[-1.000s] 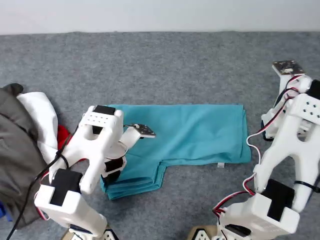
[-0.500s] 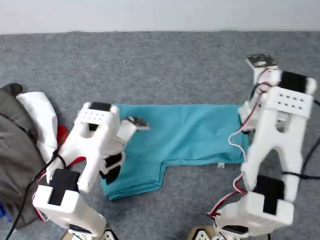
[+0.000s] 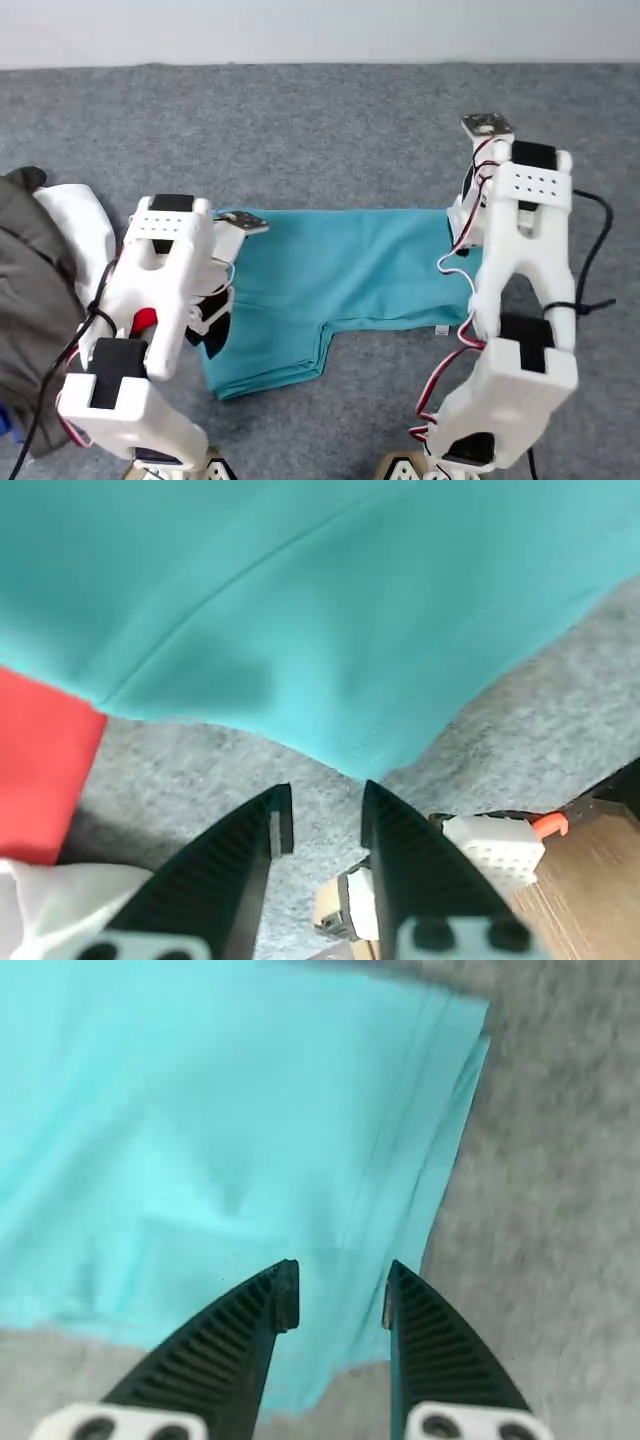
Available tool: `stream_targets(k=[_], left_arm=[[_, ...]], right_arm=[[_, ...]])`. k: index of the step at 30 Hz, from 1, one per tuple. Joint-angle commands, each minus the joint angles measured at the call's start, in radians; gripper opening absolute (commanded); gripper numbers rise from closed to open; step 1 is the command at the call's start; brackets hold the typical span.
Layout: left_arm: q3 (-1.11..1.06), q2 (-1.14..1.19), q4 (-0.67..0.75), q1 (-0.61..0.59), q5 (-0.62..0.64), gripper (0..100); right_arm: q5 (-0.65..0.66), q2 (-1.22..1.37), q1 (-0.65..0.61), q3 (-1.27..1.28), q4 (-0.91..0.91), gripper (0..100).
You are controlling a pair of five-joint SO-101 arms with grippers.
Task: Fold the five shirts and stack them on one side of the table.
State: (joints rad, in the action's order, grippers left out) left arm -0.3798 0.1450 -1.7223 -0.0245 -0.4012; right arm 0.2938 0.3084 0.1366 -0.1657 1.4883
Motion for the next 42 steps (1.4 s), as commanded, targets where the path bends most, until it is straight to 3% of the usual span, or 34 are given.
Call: stream_targets(k=[1,22,37,42], left_arm=[[0.036,-0.018,-0.032,-0.028,0.011,12],[0.036,-0.018,-0.031,-0.04,0.011,12],[0.036,-0.017,-0.032,-0.034,0.011,8],[0.036,-0.017,-0.032,-0.034,0.011,8]], right_arm=[[-0.005,0.054,-0.001,-0.097,-0.059,14.3],[-0.003,0.599,0.059,-0.899,0.214,14.3],[-0.003,0.774,0.05,-1.026,0.237,13.8],[0.0,0.773,0.05,-1.026,0.232,2.6]])
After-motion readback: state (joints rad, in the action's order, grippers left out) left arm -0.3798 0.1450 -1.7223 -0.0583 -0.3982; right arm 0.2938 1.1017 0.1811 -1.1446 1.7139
